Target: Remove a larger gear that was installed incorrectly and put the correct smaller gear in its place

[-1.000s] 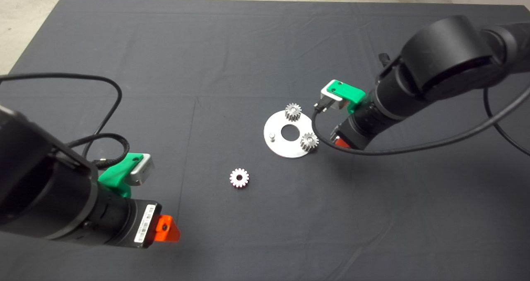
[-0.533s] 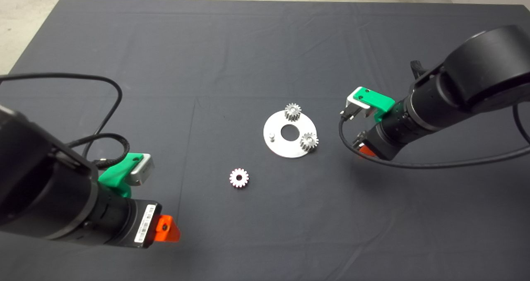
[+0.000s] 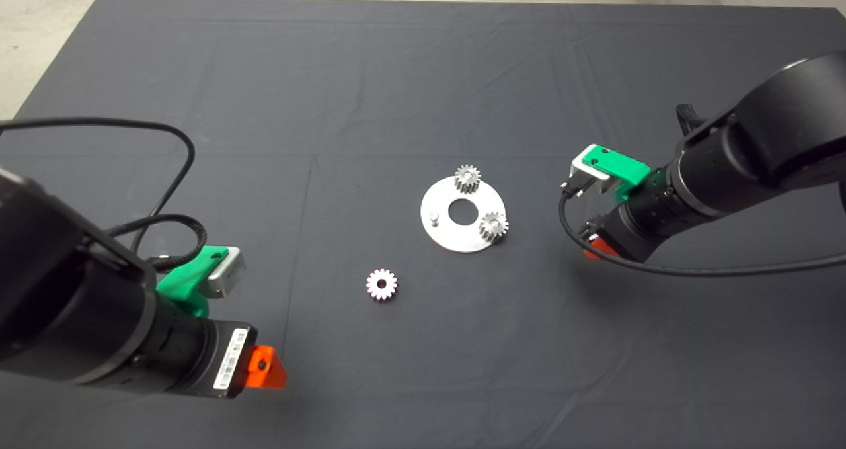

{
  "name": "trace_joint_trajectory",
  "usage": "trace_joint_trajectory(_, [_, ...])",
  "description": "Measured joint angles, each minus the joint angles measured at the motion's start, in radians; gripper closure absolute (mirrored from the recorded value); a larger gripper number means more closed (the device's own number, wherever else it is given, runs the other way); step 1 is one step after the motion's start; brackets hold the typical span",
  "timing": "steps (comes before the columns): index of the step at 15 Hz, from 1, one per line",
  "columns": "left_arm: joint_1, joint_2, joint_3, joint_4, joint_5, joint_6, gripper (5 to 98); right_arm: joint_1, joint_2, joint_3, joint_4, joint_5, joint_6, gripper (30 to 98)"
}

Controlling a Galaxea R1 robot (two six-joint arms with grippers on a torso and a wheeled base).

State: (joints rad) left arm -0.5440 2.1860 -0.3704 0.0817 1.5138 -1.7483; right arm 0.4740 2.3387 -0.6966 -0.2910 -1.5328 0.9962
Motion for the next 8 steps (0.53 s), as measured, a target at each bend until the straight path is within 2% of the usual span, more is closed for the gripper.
trace_joint_trajectory(6, [0.000,0.000,0.000,-0.003,-0.004,-0.001,5.5,-0.081,-0.021,0.016,-0.015,0.000,0.000,78.9])
trace_joint_trajectory(8, [0.000,0.000,0.000,-0.004,-0.018,-0.001,5.5,-0.097,-0.024,0.019,-0.036,-0.002,0.000,78.9])
